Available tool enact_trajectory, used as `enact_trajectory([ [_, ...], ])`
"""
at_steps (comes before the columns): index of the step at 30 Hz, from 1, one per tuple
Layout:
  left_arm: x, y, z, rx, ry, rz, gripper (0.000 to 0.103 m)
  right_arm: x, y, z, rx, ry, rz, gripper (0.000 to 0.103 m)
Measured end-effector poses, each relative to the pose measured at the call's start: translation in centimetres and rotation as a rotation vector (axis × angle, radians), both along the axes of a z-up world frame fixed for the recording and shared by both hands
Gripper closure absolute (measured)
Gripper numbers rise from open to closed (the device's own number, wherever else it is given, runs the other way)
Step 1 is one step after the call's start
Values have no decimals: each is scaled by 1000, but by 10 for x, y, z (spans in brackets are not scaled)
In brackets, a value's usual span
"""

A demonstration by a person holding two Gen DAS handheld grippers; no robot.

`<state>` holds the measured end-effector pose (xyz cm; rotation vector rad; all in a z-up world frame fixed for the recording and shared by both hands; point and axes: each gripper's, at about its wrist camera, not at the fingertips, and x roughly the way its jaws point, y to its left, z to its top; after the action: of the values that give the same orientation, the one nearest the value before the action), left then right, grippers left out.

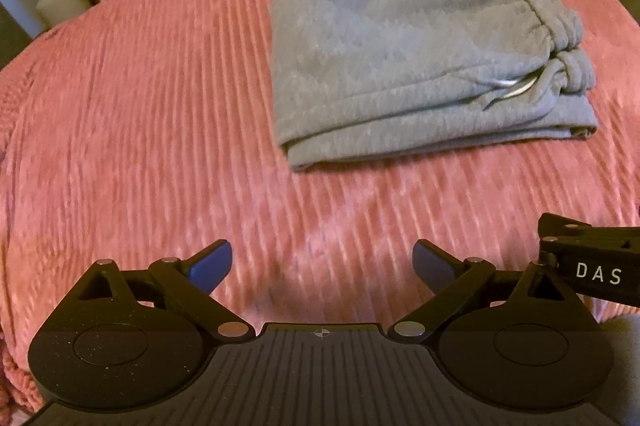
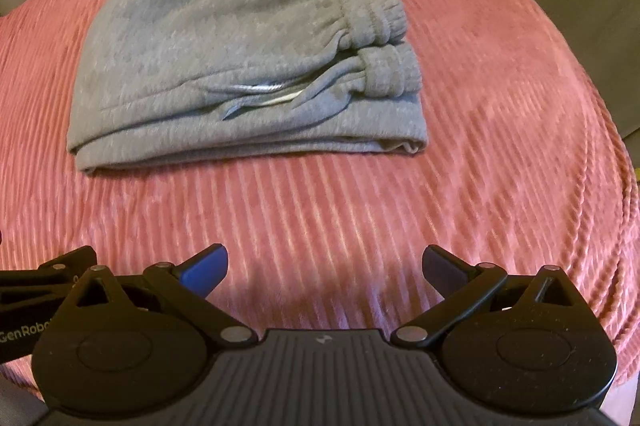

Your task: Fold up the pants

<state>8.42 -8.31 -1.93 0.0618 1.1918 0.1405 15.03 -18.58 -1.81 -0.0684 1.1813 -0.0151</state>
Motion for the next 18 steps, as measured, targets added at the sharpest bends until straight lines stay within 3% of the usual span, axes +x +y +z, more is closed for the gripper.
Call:
enact_trajectory([
  [18, 8, -2, 0, -7, 3, 2, 3, 8, -4, 0, 5, -3, -6, 0],
])
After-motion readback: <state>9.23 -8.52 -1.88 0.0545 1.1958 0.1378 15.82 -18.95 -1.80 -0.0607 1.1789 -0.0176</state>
